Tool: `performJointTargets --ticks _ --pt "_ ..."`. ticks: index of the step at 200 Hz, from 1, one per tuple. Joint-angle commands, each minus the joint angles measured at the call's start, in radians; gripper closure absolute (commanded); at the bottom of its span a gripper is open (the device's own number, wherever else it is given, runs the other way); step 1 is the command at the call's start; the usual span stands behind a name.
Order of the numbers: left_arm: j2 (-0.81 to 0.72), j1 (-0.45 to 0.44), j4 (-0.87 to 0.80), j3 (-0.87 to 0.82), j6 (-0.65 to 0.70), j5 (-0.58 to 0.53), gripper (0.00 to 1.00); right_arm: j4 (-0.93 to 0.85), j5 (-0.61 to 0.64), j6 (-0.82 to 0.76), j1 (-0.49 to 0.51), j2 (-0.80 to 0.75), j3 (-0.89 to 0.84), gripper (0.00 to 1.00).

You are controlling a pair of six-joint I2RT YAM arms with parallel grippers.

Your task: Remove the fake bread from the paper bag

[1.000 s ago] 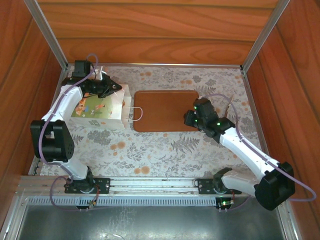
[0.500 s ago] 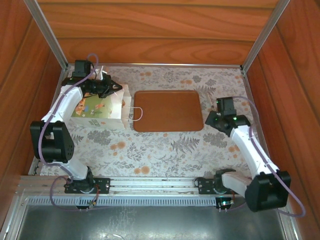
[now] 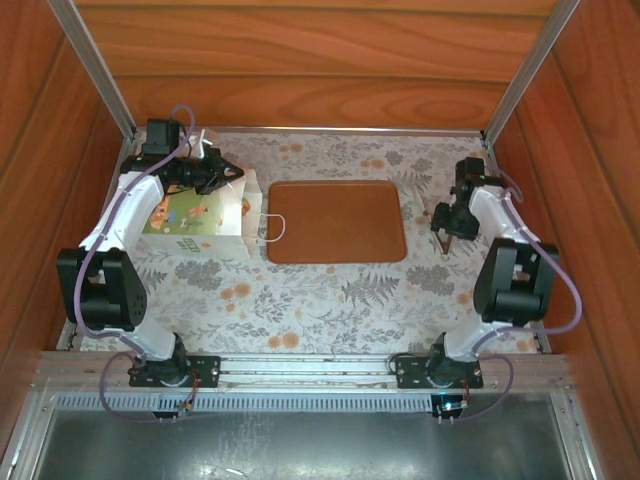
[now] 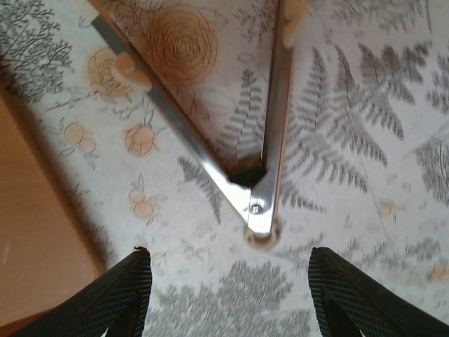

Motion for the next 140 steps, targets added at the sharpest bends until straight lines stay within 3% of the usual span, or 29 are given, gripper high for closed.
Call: performJointTargets --ticks 1,19,20,27,140 --pt "-0.037 -0.005 0.005 0.005 0.021 0.002 1.00 -0.095 -0.010 -0.106 -0.023 0.103 0.083 0.35" --pt "-0.042 -0.004 0.005 0.005 0.024 0.003 1.00 -0.143 -0.013 -0.126 -0.035 0.181 0.146 0.35" --pt "-0.042 -0.004 0.005 0.004 0.024 0.004 1.00 -0.147 -0.012 -0.128 -0.035 0.187 0.154 0.27" --pt "-0.042 -0.003 0.005 0.006 0.026 0.003 1.00 -0.160 0.001 -0.127 -0.039 0.203 0.170 0.22" --pt "-0.054 -0.004 0.005 0.026 0.025 0.003 1.00 -0.156 -0.048 -0.278 -0.054 0.344 0.257 0.19"
